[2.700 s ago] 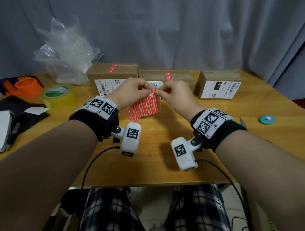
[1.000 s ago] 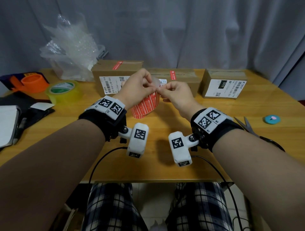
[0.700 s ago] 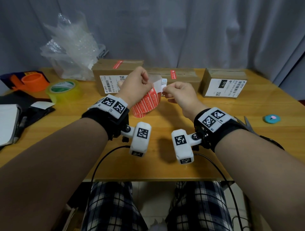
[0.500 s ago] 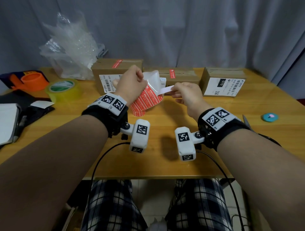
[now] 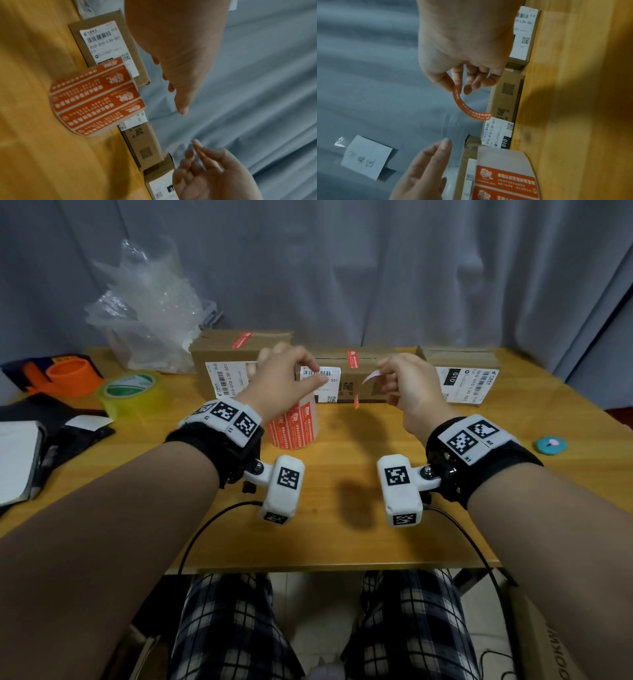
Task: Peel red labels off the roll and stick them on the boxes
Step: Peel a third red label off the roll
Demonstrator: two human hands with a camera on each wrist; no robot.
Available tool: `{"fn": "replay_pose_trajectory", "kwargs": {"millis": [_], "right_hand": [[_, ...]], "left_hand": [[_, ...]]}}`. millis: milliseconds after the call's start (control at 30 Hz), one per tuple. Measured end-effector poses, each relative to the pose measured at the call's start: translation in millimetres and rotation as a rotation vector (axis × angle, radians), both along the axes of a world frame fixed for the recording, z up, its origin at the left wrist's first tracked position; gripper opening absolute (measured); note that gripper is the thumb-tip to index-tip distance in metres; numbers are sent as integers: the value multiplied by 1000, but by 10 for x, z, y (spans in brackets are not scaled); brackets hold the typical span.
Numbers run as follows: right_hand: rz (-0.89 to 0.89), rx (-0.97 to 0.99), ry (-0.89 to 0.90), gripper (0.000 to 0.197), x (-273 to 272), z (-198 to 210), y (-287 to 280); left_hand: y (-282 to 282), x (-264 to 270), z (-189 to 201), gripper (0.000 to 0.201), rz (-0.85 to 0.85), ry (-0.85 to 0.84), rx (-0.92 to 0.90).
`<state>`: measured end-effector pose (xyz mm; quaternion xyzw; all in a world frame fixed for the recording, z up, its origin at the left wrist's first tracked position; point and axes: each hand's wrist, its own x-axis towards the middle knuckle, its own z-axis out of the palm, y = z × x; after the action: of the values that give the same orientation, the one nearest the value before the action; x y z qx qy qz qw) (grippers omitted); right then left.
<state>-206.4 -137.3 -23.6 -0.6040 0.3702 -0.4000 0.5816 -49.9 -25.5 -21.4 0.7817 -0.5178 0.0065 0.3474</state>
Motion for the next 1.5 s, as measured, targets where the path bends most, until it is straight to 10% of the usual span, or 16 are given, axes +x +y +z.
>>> {"fn": "replay_pose_trajectory", "kwargs": {"millis": [467,900,1033,1500], "right_hand": [[44,-9,15,15,190,117,56],[273,-148,25,42,129,149,-306],[168,-285,-15,3,65,226,-488],[-71,-436,163,15,-569,490,-1709]], "left_hand": [[-152,-215,143,19,-7,-356,-71],[-495,-236,307,12,-116,456,-266],[-699,-317,352,8,-211,485,-221],[-1933,-735,452,53,-291,471,-97]]}}
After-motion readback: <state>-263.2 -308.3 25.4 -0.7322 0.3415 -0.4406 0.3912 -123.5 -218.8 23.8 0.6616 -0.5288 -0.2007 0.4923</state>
